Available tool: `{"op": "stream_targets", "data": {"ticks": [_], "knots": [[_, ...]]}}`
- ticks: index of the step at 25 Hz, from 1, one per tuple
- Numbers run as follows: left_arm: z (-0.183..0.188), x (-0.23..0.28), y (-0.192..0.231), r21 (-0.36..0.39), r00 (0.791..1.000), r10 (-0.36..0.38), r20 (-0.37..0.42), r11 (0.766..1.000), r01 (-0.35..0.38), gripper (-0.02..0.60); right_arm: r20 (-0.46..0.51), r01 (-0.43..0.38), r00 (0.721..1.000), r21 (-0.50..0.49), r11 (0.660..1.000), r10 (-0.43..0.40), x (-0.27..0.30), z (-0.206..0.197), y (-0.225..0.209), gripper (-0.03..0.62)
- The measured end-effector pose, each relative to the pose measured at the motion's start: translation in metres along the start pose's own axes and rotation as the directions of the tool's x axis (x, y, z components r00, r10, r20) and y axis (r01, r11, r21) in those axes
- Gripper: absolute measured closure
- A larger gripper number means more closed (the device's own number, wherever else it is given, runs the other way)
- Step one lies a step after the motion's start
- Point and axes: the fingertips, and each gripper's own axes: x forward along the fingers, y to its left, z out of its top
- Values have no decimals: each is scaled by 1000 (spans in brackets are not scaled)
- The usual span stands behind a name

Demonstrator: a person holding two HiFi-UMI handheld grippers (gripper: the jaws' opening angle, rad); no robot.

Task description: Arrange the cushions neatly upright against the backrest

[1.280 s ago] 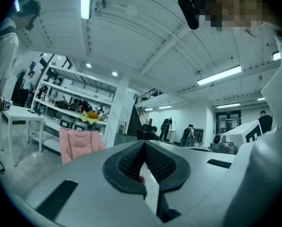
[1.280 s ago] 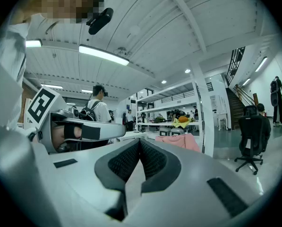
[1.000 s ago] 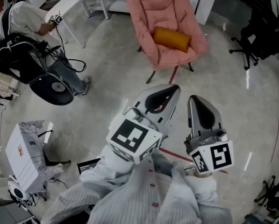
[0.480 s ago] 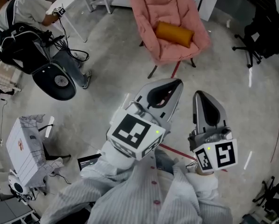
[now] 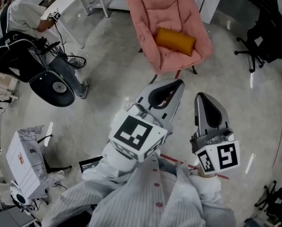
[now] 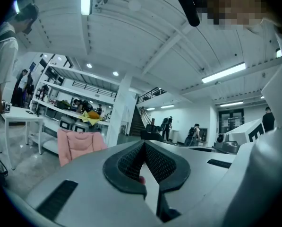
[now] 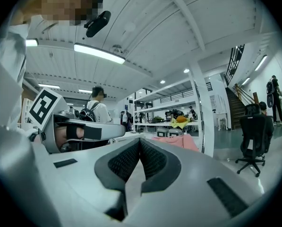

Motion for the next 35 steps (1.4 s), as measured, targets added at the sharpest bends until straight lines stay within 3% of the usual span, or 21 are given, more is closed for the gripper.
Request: {"op": "stream_targets", "data": {"ticks": [15, 28, 35], "knots": [[23, 92, 140, 16, 1000, -19, -14, 1000, 20, 572, 2, 48, 999, 8, 999, -48, 155, 4, -62, 582], [14, 155, 192, 11, 997, -47, -57, 999, 47, 572, -28, 128, 991, 47, 991, -127, 211, -12, -124, 582], [14, 216, 229, 5, 999, 23, -45, 1000, -23, 572, -32, 91, 995, 48, 995, -89, 259, -17, -184, 582]]}}
